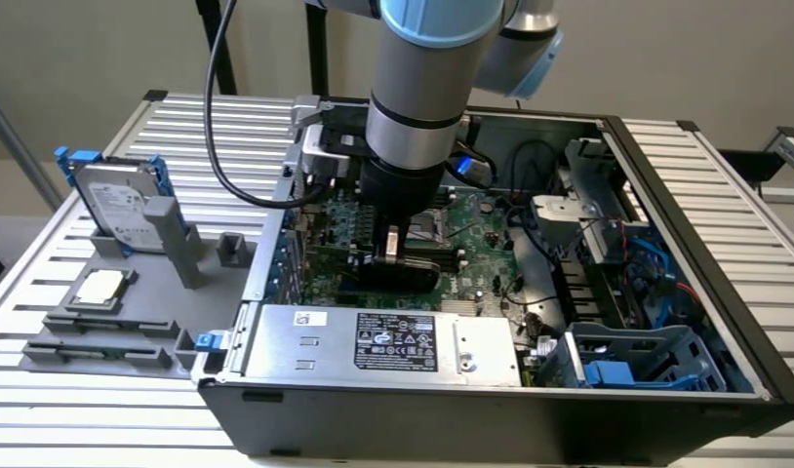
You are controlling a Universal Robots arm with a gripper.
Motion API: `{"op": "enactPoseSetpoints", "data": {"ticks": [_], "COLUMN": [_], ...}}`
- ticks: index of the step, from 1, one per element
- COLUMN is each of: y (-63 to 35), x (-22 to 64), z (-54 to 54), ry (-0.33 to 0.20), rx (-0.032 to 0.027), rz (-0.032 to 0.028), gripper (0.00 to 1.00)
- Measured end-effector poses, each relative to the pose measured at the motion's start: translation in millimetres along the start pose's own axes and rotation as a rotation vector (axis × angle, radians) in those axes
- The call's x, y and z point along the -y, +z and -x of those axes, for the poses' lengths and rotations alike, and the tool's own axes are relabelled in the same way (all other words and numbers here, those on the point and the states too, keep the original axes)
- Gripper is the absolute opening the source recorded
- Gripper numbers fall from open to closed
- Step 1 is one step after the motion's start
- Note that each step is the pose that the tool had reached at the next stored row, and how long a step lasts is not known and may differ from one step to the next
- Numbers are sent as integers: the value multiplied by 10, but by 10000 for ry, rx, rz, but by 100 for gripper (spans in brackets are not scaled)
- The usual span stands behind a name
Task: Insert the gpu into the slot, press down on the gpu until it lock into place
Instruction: 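Insert the gpu into the slot, then press down on the gpu until it lock into place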
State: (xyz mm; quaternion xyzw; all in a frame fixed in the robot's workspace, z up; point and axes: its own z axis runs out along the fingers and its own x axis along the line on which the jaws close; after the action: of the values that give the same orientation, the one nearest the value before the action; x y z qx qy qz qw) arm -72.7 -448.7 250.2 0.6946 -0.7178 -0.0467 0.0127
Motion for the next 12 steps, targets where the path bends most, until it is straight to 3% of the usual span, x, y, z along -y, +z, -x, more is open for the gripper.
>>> {"op": "enactPoseSetpoints", "data": {"ticks": [12], "y": [0], "x": [0], "z": [0], "ry": [0], "rx": [0], "rz": [-1], "gripper": [26]}}
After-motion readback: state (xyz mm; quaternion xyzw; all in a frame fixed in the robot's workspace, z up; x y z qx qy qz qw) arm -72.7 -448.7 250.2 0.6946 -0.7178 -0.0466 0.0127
